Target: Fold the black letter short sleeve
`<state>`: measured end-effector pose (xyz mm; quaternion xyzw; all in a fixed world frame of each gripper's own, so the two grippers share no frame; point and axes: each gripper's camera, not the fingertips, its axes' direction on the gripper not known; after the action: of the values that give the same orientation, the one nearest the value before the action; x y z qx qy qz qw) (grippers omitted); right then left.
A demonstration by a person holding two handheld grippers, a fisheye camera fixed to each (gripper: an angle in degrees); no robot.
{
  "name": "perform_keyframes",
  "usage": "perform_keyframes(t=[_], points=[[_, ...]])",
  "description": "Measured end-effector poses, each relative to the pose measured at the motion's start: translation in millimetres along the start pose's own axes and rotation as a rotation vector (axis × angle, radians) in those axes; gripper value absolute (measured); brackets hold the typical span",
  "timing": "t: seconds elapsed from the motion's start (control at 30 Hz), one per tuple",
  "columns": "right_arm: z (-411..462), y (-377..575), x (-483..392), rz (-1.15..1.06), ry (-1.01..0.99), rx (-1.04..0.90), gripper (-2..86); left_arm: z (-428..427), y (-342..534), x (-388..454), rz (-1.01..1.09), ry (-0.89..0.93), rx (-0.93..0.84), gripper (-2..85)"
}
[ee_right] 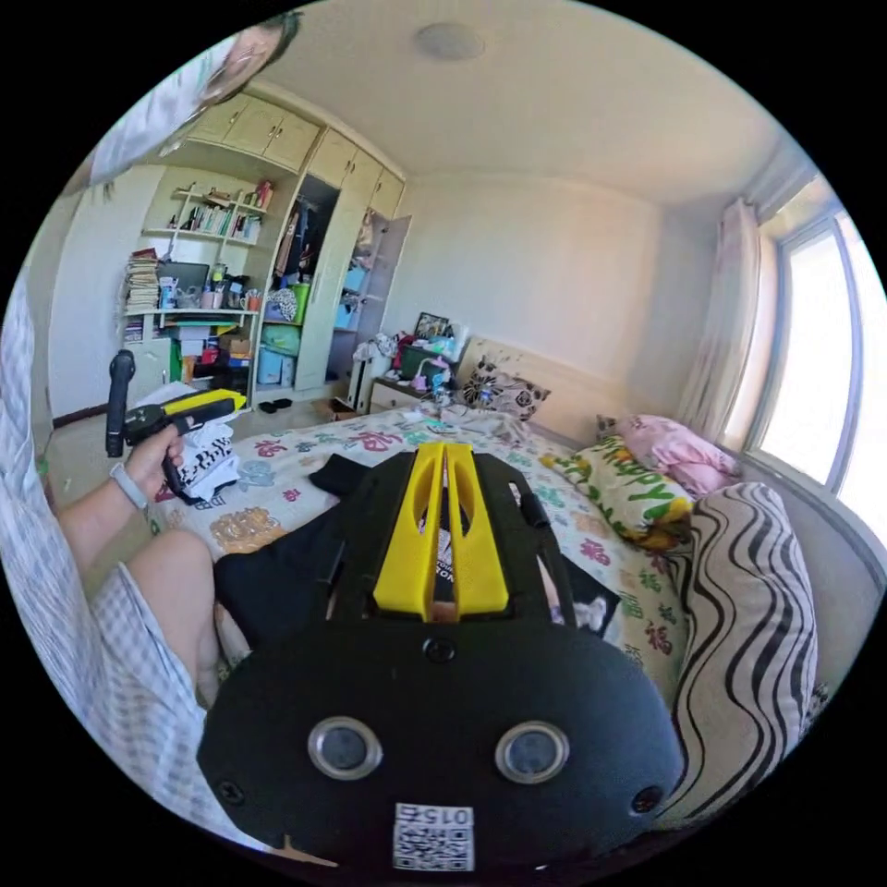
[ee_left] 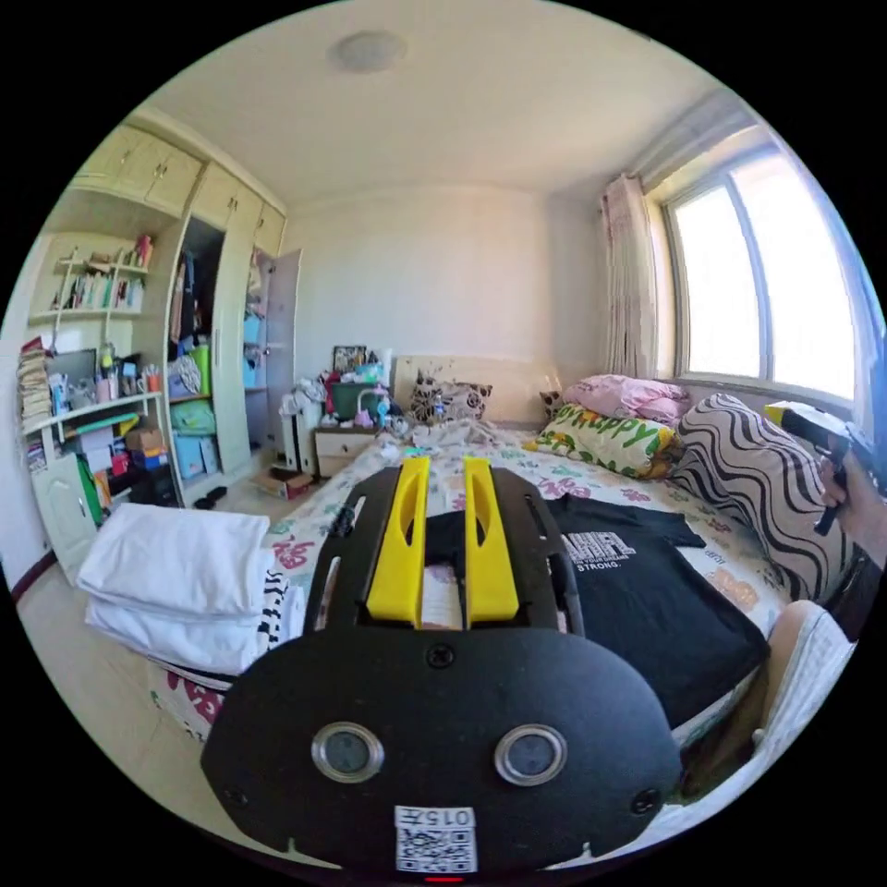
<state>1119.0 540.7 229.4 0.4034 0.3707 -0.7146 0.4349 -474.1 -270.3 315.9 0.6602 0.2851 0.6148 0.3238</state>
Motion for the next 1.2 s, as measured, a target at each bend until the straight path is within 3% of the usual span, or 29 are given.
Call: perform_keyframes(t=[0.1,0.17,0.37,0.47,0.67,0.87,1.03,1.2], points=[[-40.3,16.0,25.0,0.035,0.038,-0.04,-0.3,-19.0,17.7,27.5,-0.057,0.069,0.032,2.9],[-55.1,31.3,55.5,0.142,0.039,-0.144,0.1,-6.3,29.6,40.3,-0.062,0.163,-0.125,4.1],[-47.2,101.1,142.2,0.399,-0.002,-0.537,6.9,63.3,92.2,57.2,-0.082,0.114,-0.642,6.2],[-31.5,140.9,187.4,0.568,-0.022,-0.743,8.4,93.2,125.7,61.4,-0.158,0.11,-0.785,7.0],[11.8,188.4,233.5,0.657,-0.137,-1.111,7.7,160.7,192.5,97.1,-0.217,0.143,-1.112,7.9],[15.4,176.8,259.7,0.6,-0.115,-1.233,3.1,198.2,223.1,135.6,-0.196,0.094,-1.188,3.3],[-10.1,160.3,292.1,0.615,-0.185,-1.21,-0.3,209.9,229.7,158.9,-0.11,0.152,-1.16,0.4],[-22.6,145.5,300.0,0.486,-0.109,-1.245,-0.1,226.0,247.9,183.5,-0.04,0.164,-1.16,0.0]])
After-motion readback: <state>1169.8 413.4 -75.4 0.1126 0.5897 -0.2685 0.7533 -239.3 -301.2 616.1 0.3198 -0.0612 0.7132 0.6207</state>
